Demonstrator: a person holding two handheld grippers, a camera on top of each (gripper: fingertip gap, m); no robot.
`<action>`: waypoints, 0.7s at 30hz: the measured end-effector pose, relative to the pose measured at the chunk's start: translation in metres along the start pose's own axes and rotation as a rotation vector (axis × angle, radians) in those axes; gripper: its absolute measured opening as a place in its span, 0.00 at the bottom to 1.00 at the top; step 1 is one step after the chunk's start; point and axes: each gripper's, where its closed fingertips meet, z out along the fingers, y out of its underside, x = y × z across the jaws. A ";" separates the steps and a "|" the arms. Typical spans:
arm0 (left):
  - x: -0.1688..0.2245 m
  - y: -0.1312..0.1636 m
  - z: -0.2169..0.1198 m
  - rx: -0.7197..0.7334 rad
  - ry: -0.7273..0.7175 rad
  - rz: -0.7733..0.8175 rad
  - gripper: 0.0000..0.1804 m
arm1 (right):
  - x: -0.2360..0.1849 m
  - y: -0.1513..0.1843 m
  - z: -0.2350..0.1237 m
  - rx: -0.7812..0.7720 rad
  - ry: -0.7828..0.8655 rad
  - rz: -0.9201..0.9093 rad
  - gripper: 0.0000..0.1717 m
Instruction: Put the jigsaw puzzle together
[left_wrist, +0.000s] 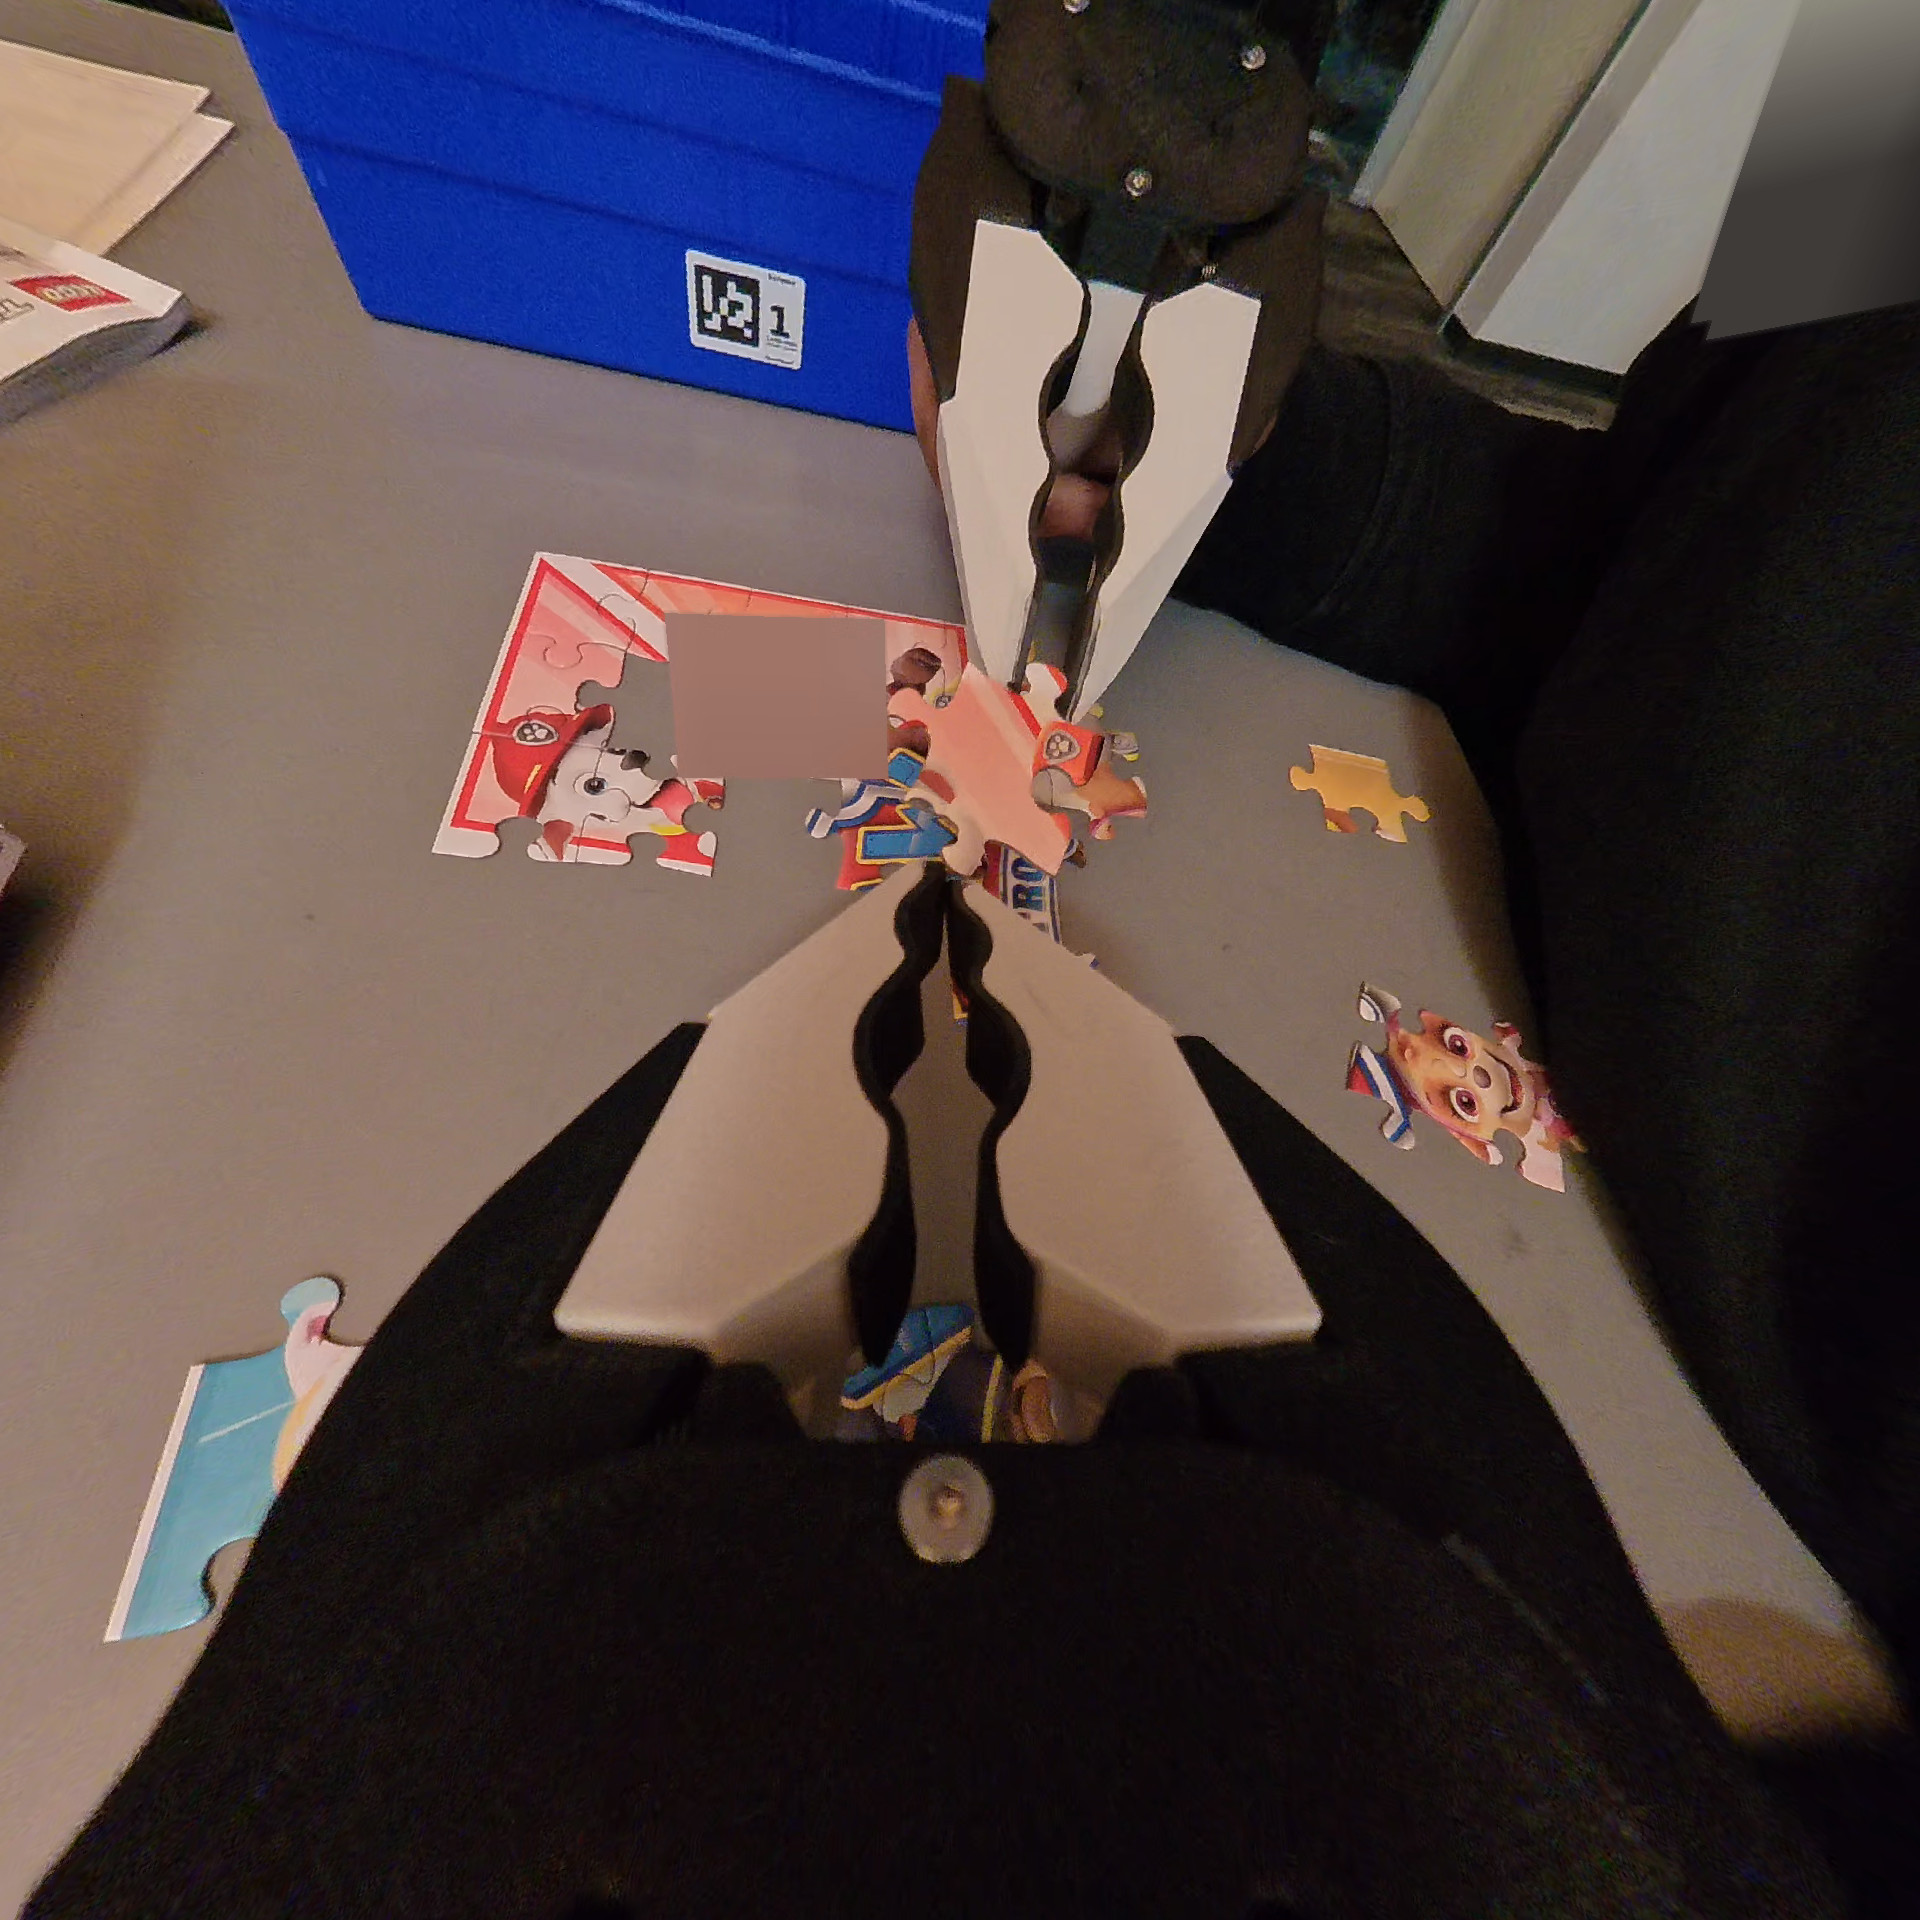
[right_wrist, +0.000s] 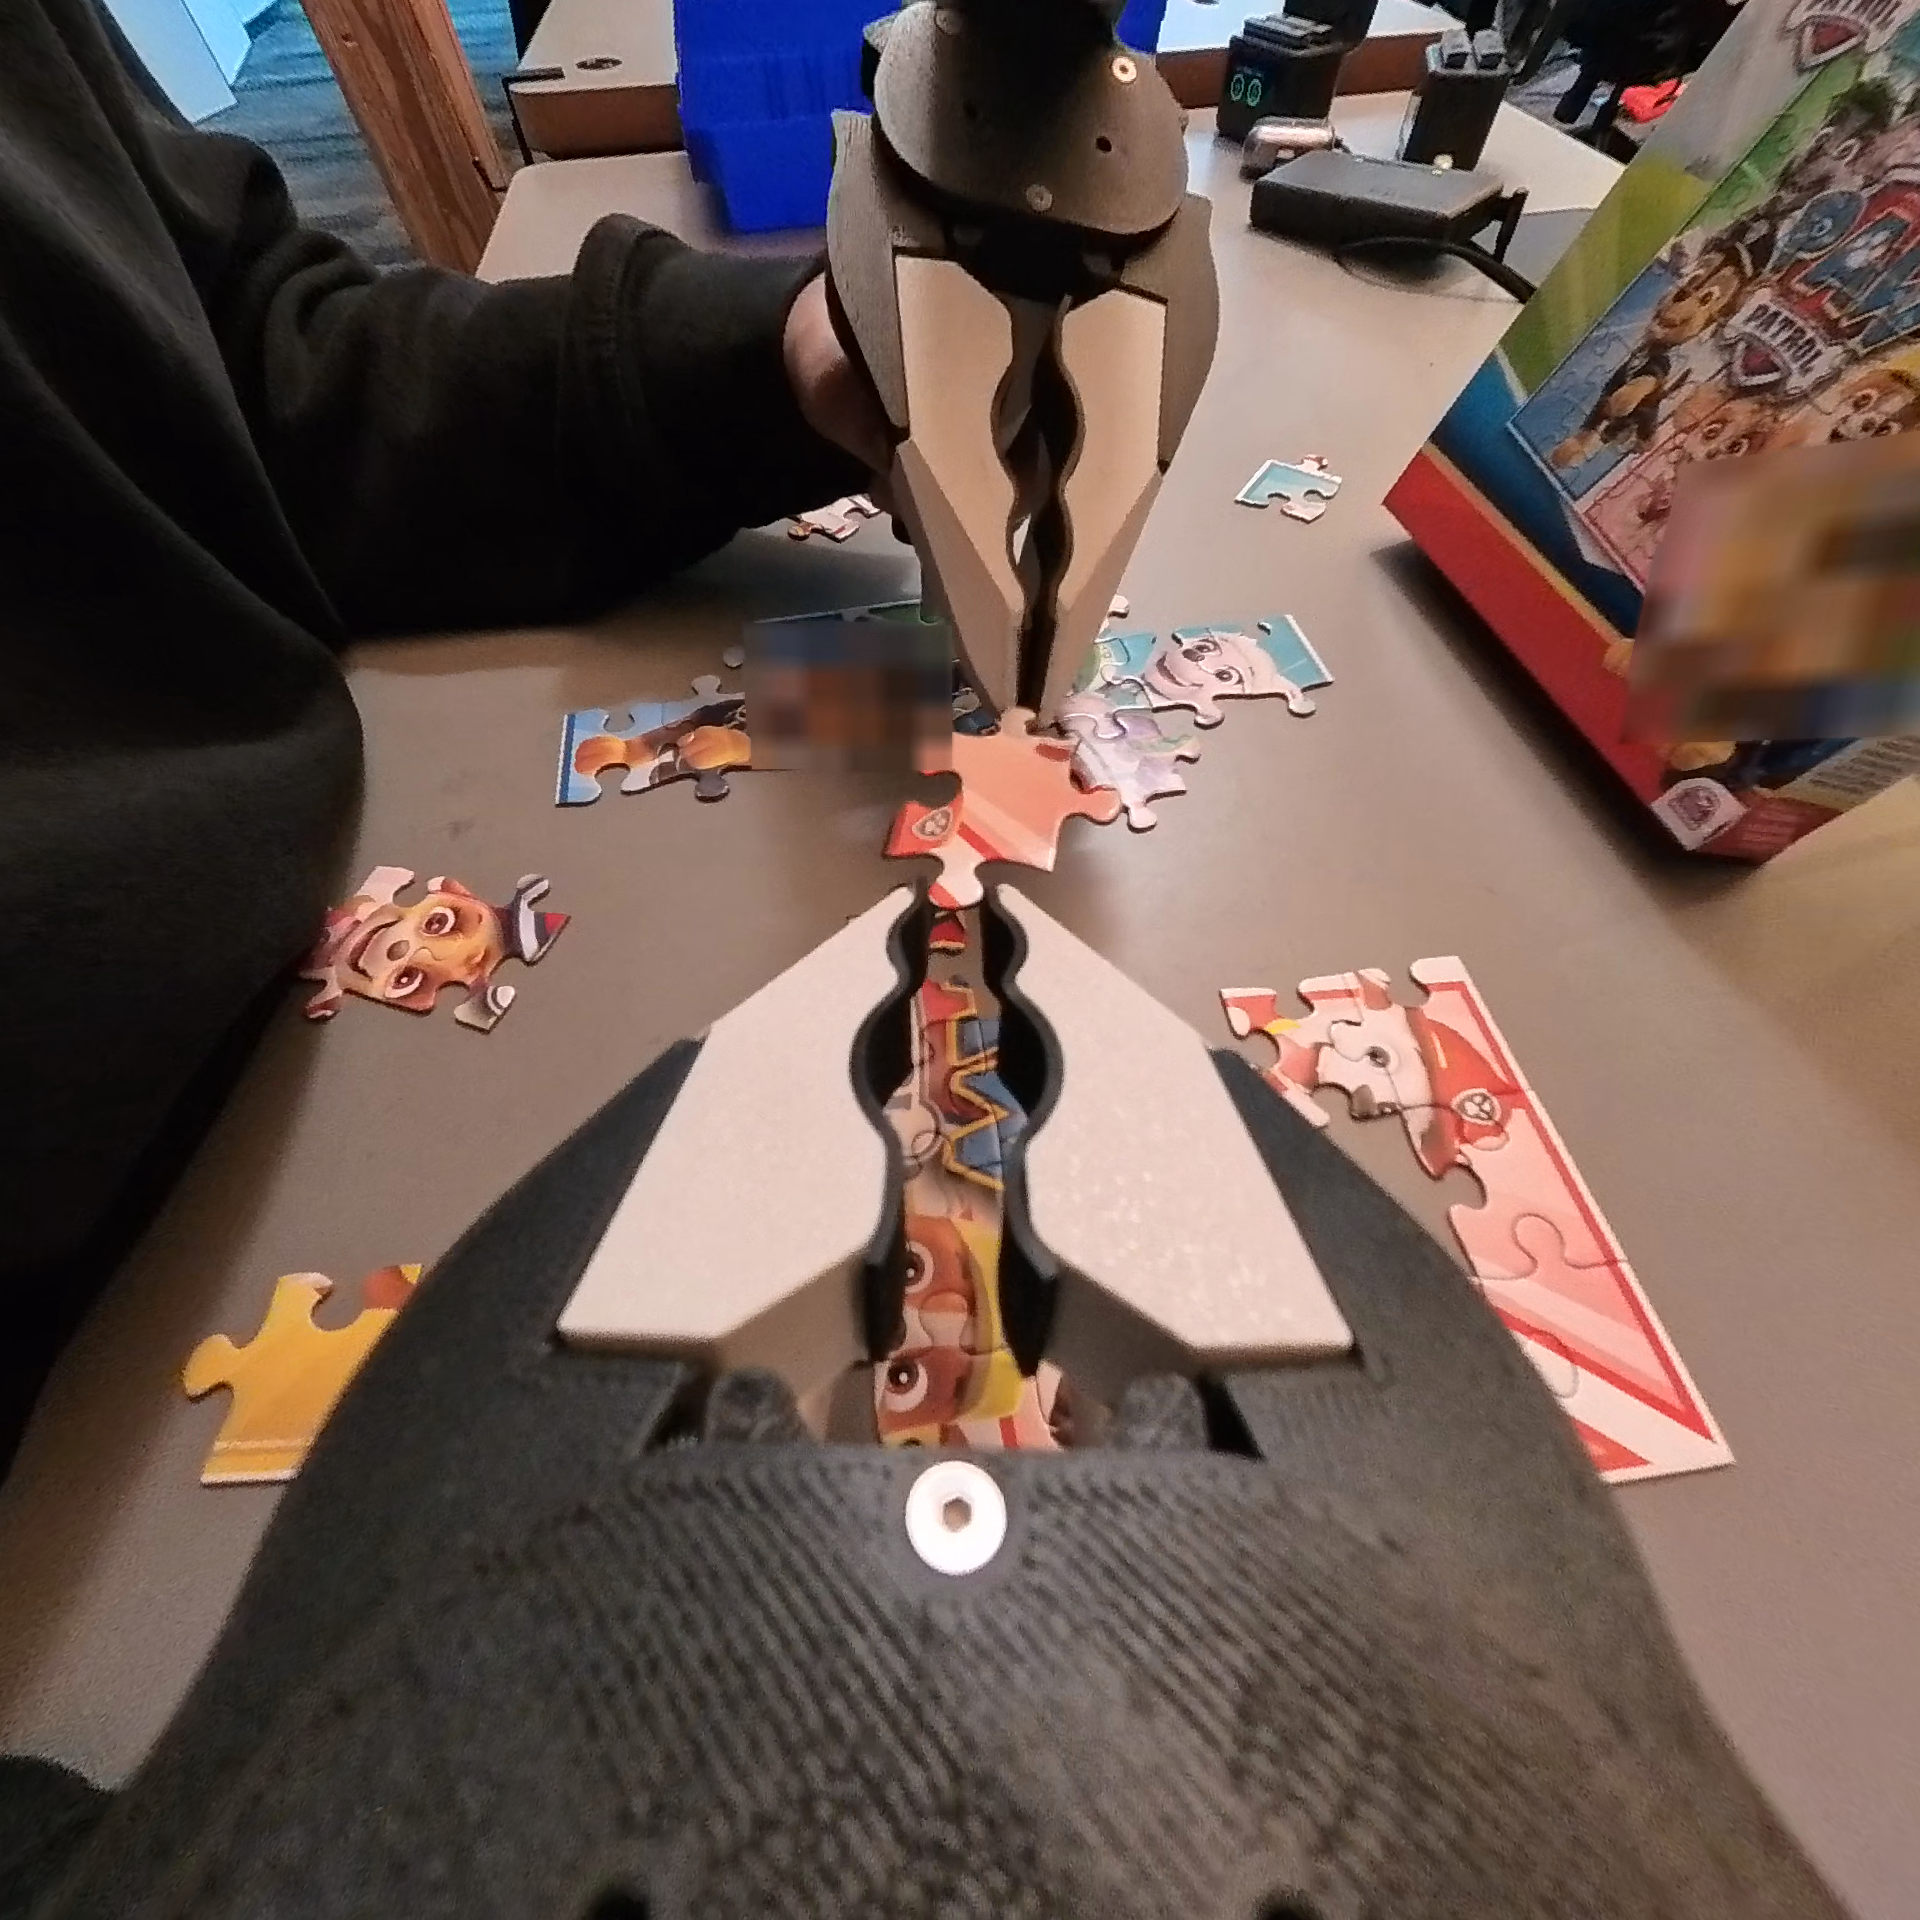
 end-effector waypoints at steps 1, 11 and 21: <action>0.000 0.000 0.000 0.003 0.001 -0.001 0.00 | 0.000 0.000 0.000 0.001 0.001 0.001 0.04; -0.002 -0.002 -0.002 0.010 -0.011 -0.003 0.00 | 0.003 0.003 0.002 -0.013 0.017 0.000 0.04; -0.041 0.007 -0.054 0.015 -0.254 -0.055 0.00 | 0.013 0.007 0.001 -0.032 0.074 0.017 0.04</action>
